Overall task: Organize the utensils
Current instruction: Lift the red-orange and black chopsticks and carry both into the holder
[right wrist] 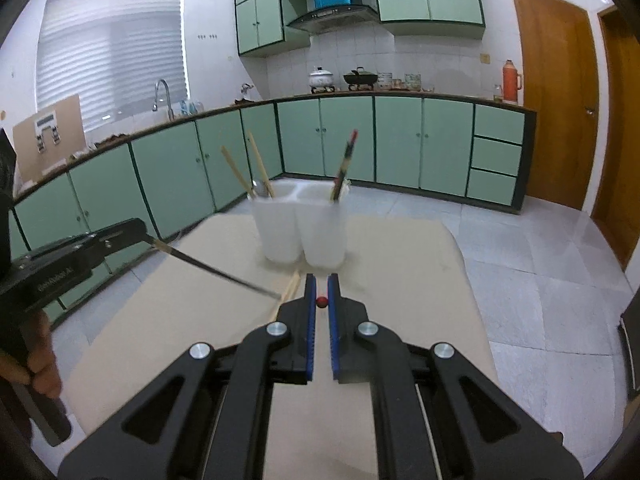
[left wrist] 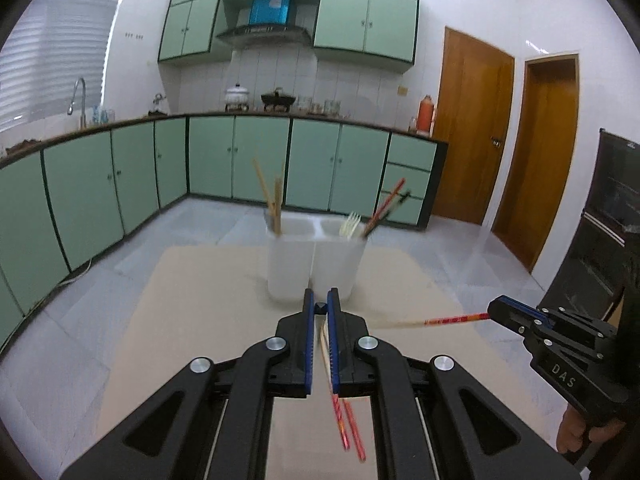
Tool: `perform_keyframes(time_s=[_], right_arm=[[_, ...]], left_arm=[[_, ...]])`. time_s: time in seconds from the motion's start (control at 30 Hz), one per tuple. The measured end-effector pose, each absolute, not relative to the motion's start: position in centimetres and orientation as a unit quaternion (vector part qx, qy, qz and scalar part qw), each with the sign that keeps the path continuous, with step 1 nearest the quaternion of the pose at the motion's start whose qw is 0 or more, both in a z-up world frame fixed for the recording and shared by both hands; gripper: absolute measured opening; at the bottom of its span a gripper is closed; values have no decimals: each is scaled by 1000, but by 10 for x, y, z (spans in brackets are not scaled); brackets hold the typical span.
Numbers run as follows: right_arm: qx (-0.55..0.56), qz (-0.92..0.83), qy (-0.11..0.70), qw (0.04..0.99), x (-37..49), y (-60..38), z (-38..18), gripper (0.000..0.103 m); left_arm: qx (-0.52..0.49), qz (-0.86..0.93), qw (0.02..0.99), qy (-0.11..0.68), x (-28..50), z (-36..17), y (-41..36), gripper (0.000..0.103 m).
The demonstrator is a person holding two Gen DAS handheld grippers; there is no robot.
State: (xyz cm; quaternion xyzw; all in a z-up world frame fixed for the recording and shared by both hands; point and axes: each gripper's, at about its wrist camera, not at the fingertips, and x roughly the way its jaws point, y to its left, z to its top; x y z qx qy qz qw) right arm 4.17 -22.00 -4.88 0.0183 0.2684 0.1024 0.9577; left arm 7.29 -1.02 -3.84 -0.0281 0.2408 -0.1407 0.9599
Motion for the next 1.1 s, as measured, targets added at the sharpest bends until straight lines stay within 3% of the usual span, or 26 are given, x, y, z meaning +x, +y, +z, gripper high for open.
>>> perform_keyframes(time_s=[0.7, 1.1], right_arm=[[16, 157, 237, 959, 101, -211, 43, 5], [13, 162, 171, 972, 140, -215, 112, 5]], left_arm=[[-41, -161, 967, 192, 112, 21, -13, 6], [-42, -153, 981, 111, 128, 83, -8, 6]])
